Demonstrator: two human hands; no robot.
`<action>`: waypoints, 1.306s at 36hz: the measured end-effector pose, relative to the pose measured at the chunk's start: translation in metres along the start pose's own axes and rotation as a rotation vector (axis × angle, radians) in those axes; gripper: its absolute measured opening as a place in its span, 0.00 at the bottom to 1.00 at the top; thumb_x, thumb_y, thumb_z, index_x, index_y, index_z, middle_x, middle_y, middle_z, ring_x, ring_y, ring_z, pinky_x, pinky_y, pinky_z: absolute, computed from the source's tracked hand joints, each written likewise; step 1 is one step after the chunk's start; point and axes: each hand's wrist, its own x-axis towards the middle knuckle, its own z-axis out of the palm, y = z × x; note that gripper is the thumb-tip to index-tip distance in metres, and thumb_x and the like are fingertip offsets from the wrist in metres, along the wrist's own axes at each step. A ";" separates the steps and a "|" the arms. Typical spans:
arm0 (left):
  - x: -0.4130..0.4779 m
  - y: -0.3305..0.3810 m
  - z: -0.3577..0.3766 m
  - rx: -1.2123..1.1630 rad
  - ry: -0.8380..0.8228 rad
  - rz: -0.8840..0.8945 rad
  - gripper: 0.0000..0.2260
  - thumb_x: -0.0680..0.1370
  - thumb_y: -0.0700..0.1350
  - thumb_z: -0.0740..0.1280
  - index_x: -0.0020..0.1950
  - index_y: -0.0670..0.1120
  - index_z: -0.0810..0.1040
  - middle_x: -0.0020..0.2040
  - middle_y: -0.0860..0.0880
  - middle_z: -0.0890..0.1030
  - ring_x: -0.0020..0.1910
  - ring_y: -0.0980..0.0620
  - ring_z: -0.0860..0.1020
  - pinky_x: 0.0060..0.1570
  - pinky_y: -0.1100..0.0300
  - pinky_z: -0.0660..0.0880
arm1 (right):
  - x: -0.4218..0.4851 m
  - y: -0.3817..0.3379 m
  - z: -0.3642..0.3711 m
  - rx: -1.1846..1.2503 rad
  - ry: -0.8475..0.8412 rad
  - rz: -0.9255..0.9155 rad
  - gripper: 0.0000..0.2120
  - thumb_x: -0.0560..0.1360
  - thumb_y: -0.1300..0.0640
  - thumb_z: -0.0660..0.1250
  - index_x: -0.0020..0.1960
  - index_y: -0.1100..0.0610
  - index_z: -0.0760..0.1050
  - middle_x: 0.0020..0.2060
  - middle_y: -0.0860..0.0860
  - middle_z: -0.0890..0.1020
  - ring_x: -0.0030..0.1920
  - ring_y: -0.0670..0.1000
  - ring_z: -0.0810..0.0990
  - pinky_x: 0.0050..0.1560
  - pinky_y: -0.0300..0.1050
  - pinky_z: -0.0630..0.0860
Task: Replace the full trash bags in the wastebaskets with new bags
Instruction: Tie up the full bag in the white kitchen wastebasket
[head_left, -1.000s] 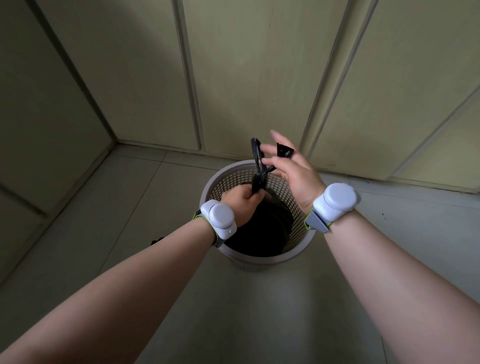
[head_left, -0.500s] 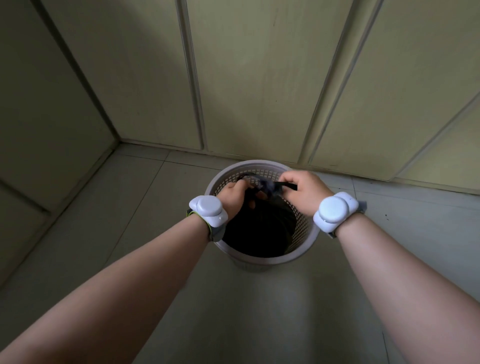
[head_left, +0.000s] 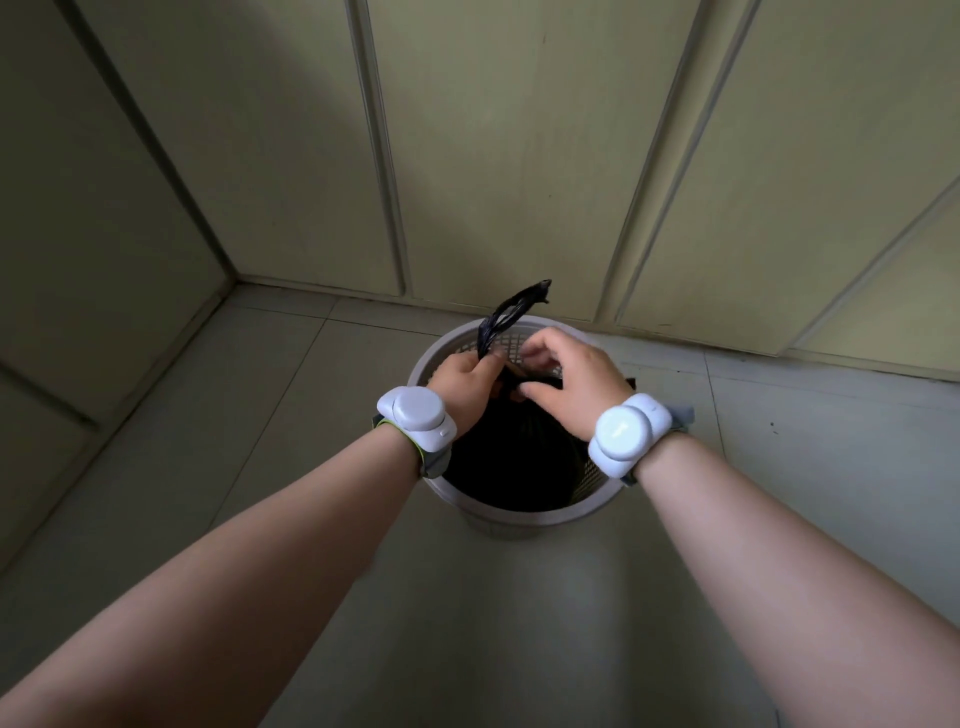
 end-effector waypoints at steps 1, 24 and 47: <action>-0.001 0.001 0.000 -0.008 0.005 0.007 0.25 0.71 0.61 0.58 0.47 0.40 0.80 0.45 0.40 0.83 0.46 0.41 0.80 0.53 0.48 0.74 | 0.000 0.001 0.004 0.028 0.007 0.026 0.12 0.70 0.62 0.71 0.52 0.55 0.75 0.44 0.47 0.80 0.48 0.49 0.79 0.53 0.44 0.74; -0.006 0.003 0.004 -0.282 0.031 0.100 0.07 0.79 0.46 0.62 0.44 0.47 0.77 0.39 0.50 0.81 0.39 0.52 0.79 0.48 0.56 0.76 | 0.005 0.000 0.019 0.325 0.207 0.181 0.10 0.70 0.64 0.72 0.36 0.50 0.77 0.35 0.50 0.82 0.39 0.49 0.80 0.44 0.42 0.76; -0.019 0.003 -0.002 0.595 0.117 0.525 0.07 0.74 0.38 0.62 0.51 0.42 0.69 0.43 0.41 0.79 0.44 0.40 0.76 0.39 0.53 0.69 | -0.002 -0.002 0.030 0.018 0.082 0.102 0.10 0.74 0.60 0.65 0.52 0.55 0.82 0.48 0.53 0.84 0.50 0.54 0.81 0.54 0.48 0.75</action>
